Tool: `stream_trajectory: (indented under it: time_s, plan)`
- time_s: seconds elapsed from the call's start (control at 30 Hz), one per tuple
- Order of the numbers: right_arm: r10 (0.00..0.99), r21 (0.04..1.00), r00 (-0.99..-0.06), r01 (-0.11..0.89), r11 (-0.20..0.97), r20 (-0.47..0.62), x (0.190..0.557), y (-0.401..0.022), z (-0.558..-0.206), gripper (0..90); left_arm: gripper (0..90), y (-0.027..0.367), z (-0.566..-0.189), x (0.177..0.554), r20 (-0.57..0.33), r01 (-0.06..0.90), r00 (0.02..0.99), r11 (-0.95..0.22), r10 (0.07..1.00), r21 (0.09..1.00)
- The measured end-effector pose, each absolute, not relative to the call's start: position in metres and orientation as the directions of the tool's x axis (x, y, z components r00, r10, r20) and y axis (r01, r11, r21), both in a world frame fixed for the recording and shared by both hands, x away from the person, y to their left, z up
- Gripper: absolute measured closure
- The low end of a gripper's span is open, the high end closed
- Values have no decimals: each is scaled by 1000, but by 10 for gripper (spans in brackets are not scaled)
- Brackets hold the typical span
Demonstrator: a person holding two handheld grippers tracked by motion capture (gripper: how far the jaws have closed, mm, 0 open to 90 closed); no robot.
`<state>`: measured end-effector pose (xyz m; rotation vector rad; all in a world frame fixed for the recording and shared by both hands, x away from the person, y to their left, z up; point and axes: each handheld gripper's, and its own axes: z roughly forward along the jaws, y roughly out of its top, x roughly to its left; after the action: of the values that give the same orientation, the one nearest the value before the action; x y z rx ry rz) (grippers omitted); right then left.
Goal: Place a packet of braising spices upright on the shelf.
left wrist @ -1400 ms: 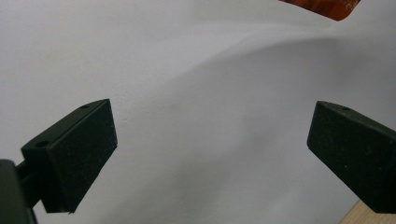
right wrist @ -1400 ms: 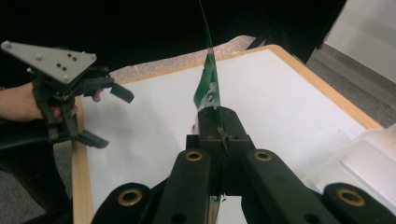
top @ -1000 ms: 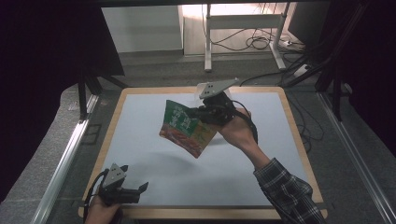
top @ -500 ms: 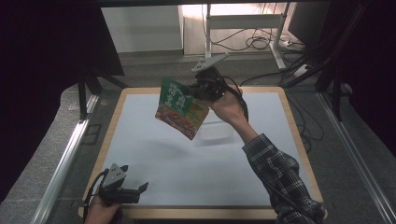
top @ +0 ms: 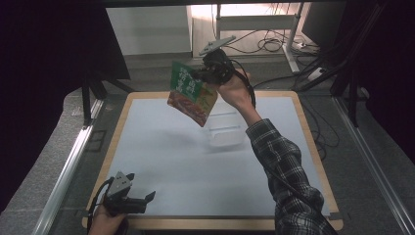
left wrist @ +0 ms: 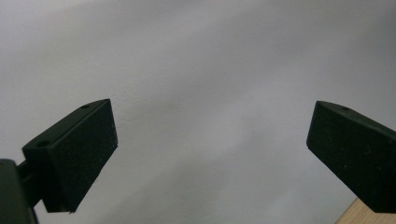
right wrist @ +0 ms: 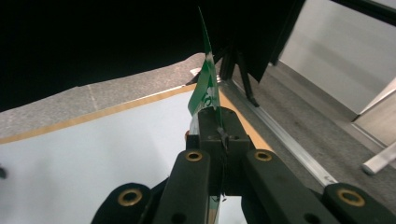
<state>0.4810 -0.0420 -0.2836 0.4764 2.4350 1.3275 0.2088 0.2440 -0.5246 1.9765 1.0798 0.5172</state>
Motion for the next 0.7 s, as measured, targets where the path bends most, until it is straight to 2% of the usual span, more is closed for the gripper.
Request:
stream_trajectory:
  time_s: [0.3, 0.7]
  plan:
    - [464, 853, -870, 106, 511, -169, 509, -45, -283, 890, 19, 245, -524, 208, -22, 500, 556, -313, 831, 808]
    - [492, 822, -849, 133, 554, -194, 534, -67, -301, 890, 19, 245, -524, 208, -26, 501, 556, -310, 831, 808]
